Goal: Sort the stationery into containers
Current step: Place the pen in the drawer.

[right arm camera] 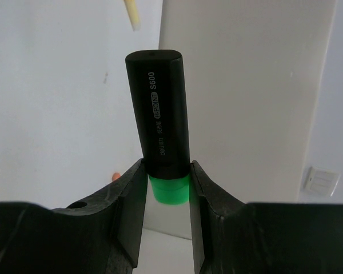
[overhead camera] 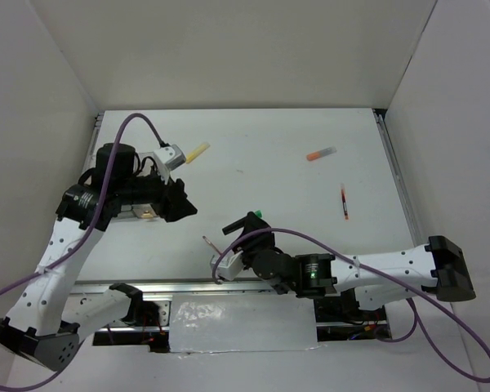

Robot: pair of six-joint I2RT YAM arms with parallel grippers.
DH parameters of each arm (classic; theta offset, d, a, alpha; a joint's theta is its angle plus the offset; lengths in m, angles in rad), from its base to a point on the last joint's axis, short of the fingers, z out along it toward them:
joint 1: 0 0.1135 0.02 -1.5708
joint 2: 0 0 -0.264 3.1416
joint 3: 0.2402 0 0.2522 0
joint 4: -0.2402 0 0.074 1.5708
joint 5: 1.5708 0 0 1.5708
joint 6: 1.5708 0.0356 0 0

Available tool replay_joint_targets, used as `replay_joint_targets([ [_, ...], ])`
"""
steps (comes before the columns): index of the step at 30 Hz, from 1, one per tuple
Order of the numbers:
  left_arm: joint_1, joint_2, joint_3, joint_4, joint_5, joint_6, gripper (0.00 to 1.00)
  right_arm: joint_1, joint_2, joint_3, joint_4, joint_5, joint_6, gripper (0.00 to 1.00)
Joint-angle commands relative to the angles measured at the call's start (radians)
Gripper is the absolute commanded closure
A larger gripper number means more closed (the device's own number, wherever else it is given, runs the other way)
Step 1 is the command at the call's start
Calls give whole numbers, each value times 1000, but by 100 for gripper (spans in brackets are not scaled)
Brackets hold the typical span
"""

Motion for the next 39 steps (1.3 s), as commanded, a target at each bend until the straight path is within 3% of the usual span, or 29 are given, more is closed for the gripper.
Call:
replay_joint_targets([
  [1,-17,-37,-9,34,-38,-49,31,13,-17,-2,102,67,-48,100],
  [13,-175,-26,-17,30,-101,26,34,36,70,50,102,88,-70,100],
  [24,-338,94,39,2,-101,72,41,39,144,129,76,110,-68,100],
  [34,-370,129,49,14,-82,60,41,47,158,146,72,105,-65,100],
  [39,-389,154,56,16,-79,61,48,54,166,166,66,105,-65,100],
])
